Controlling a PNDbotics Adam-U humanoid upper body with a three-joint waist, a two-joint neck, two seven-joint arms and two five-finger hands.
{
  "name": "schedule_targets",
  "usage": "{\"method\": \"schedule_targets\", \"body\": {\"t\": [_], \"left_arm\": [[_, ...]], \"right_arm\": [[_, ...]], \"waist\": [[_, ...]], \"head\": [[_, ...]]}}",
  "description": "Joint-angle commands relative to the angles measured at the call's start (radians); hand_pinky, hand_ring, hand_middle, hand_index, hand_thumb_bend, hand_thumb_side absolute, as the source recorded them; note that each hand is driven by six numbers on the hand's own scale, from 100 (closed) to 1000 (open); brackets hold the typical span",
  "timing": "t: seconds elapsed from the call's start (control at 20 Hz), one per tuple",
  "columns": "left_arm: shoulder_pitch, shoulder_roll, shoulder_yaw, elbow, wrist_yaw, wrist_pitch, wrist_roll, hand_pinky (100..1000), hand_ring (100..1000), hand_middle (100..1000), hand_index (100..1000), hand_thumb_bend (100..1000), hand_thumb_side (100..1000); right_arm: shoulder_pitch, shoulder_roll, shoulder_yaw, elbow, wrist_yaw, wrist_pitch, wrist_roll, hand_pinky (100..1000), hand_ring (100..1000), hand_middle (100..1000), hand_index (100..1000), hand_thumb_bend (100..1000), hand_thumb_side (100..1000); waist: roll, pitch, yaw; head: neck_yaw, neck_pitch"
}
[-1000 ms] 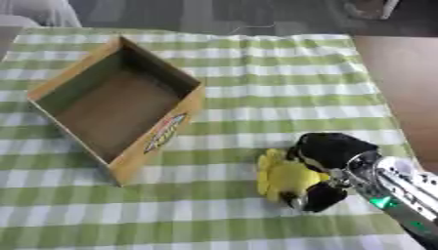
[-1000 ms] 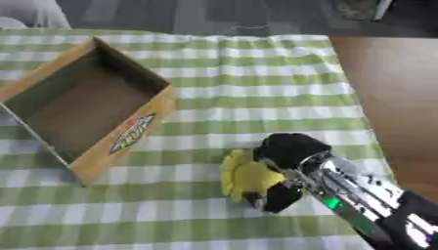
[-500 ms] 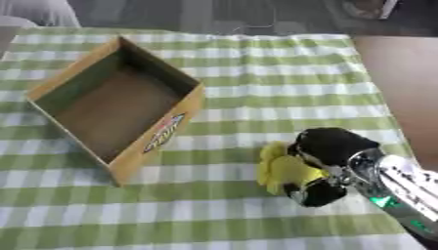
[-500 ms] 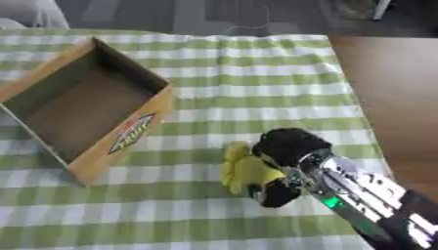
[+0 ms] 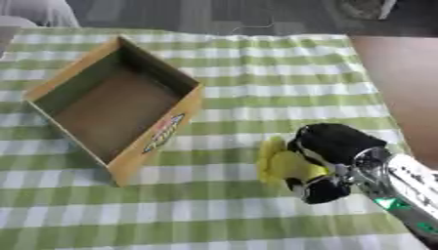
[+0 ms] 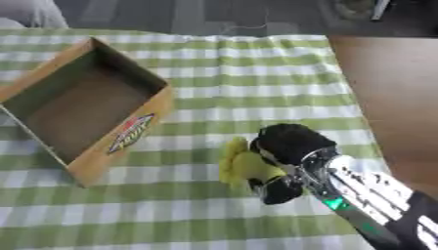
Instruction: Pick up objects on the table and place them in the box.
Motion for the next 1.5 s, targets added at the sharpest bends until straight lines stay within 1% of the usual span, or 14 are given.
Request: {"method": "schedule_targets", "body": {"t": [0.05,0.25,0.45,0.7,0.9,0.95,1.05,1.3,1.5], "left_arm": [[-0.005,0.015,-0.001,-0.019,-0.001,0.001,-0.001,708,654,604,715,100,901],[-0.003,0.016,-0.002,-0.019,-0.001,0.002,-0.001,708,654,604,715,100,902],[0.001,0.018,-0.003,-0.019,-0.001,0.001,-0.001,708,654,604,716,100,901],[0.008,0.016,-0.006,-0.019,0.0,0.001,-0.004,708,654,604,715,100,902],[0.011,0.014,-0.009,-0.019,0.0,0.002,-0.007,708,655,604,715,100,902],[0.011,0.013,-0.01,-0.019,0.001,0.002,-0.009,708,655,604,715,100,902],[0.01,0.012,-0.012,-0.019,0.001,0.002,-0.011,708,655,604,715,100,902],[0.008,0.009,-0.019,-0.019,0.008,0.002,-0.021,709,652,604,715,100,902],[0.005,0.008,-0.024,-0.019,0.014,0.003,-0.027,710,648,604,715,100,902]], "right_arm": [[-0.039,-0.024,-0.027,-0.021,-0.019,0.045,0.02,784,839,432,615,100,346],[-0.108,-0.024,-0.047,-0.021,-0.02,0.039,-0.001,783,839,428,615,100,390],[-0.21,-0.01,-0.061,-0.021,-0.004,0.02,-0.005,783,841,426,615,100,431],[-0.363,0.035,-0.066,-0.021,0.037,0.004,0.037,782,843,414,616,100,474],[-0.477,0.088,-0.059,-0.021,0.072,0.014,0.086,785,845,408,614,100,489],[-0.501,0.104,-0.054,-0.016,0.08,0.022,0.089,786,845,408,614,100,627],[-0.547,0.143,-0.043,0.015,0.096,0.037,0.091,788,846,404,613,100,491],[-0.65,0.275,-0.029,0.141,0.15,0.067,0.092,795,845,395,611,100,484],[-0.706,0.37,-0.026,0.24,0.208,0.072,0.092,800,846,393,610,100,484]], "waist": [[0.002,-0.02,-0.001],[0.0,-0.024,0.001],[0.0,-0.029,0.005],[0.002,-0.035,0.016],[0.002,-0.035,0.029],[0.001,-0.035,0.034],[0.001,-0.034,0.042],[0.0,-0.03,0.065],[-0.001,-0.027,0.079]], "head": [[0.001,-0.012],[0.002,-0.013],[0.001,-0.013],[-0.006,-0.009],[-0.017,-0.013],[-0.02,-0.013],[-0.026,-0.015],[-0.047,-0.018],[-0.062,-0.021]]}}
